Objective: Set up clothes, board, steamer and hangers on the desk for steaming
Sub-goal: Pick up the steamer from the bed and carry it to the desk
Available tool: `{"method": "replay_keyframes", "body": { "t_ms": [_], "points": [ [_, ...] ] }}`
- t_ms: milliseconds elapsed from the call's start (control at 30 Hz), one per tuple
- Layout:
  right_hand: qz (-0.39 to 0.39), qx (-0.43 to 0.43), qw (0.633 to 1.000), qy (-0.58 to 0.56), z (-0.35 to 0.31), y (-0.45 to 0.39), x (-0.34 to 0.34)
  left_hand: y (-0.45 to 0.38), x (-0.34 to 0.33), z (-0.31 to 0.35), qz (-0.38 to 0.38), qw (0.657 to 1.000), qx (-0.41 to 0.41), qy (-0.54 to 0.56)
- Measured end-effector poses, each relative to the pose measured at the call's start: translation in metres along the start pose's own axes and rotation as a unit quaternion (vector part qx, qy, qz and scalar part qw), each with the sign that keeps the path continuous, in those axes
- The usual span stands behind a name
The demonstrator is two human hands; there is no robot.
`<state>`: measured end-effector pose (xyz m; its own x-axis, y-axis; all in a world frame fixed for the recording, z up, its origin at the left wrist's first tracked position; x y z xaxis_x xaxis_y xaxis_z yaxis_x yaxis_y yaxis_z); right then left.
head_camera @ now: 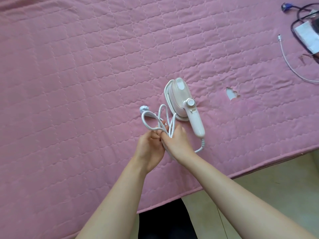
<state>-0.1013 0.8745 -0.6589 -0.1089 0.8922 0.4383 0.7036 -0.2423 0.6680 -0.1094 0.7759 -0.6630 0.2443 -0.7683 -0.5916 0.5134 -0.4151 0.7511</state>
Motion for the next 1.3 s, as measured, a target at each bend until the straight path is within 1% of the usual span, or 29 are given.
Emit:
{"method": "replay_keyframes", "body": {
  "t_ms": [100,167,200,267,333,400,500,633,767,867,967,1033,1100,1167,1233,1300],
  "points": [
    [-0.025,-0.017,0.999,0.010,-0.001,0.003,0.001,0.001,-0.002,-0.003,0.006,0.997,-0.007,-0.081],
    [-0.051,0.008,0.998,0.040,-0.001,0.006,-0.002,-0.003,-0.003,-0.006,0.022,0.993,-0.031,-0.110],
    [-0.059,0.023,0.996,0.061,0.000,0.006,-0.005,-0.005,-0.004,-0.006,0.035,0.990,-0.042,-0.127],
    [-0.084,0.042,0.990,0.105,0.002,0.006,-0.008,-0.008,-0.006,-0.005,0.086,0.982,-0.061,-0.159],
    [-0.099,0.052,0.982,0.150,0.002,0.008,-0.008,-0.012,-0.006,-0.004,0.127,0.974,-0.076,-0.169],
    [-0.105,0.063,0.982,0.141,0.006,0.008,-0.007,-0.014,-0.005,-0.002,0.151,0.972,-0.068,-0.167],
    [-0.106,0.064,0.988,0.090,0.012,0.009,-0.005,-0.019,-0.002,0.003,0.176,0.972,-0.049,-0.149],
    [-0.086,0.071,0.990,0.081,0.020,0.011,0.003,-0.026,-0.003,0.006,0.188,0.971,-0.054,-0.141],
    [-0.058,0.089,0.991,0.080,0.022,0.010,0.016,-0.043,0.000,0.005,0.213,0.956,-0.089,-0.182],
    [0.000,0.125,0.988,0.091,0.019,0.007,0.033,-0.056,-0.004,0.006,0.237,0.941,-0.103,-0.219],
    [0.071,0.183,0.974,0.115,0.016,0.001,0.053,-0.068,-0.009,0.008,0.267,0.924,-0.110,-0.250],
    [0.110,0.196,0.965,0.134,0.017,-0.004,0.065,-0.078,-0.010,0.009,0.286,0.911,-0.103,-0.278],
    [0.143,0.187,0.960,0.151,0.018,-0.010,0.073,-0.087,-0.012,0.011,0.296,0.905,-0.099,-0.289],
    [0.158,0.169,0.960,0.160,0.020,-0.017,0.078,-0.096,-0.014,0.012,0.300,0.906,-0.098,-0.281],
    [0.149,0.144,0.967,0.149,0.022,-0.024,0.079,-0.105,-0.016,0.013,0.293,0.919,-0.100,-0.244],
    [0.131,0.117,0.976,0.127,0.024,-0.030,0.079,-0.115,-0.016,0.014,0.288,0.923,-0.105,-0.233]
  ]
}}
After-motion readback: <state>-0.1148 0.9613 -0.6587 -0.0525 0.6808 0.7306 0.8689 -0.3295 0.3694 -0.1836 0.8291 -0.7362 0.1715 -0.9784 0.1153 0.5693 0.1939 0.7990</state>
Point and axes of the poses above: each hand's wrist, its own y-axis away from the middle knuckle, its own x-axis out of the back of the hand, z = x × y, the point moved 1 cm from there along -y, towards the middle knuckle, and after that the axes turned 2 degrees about y, right-handed, at the moved point
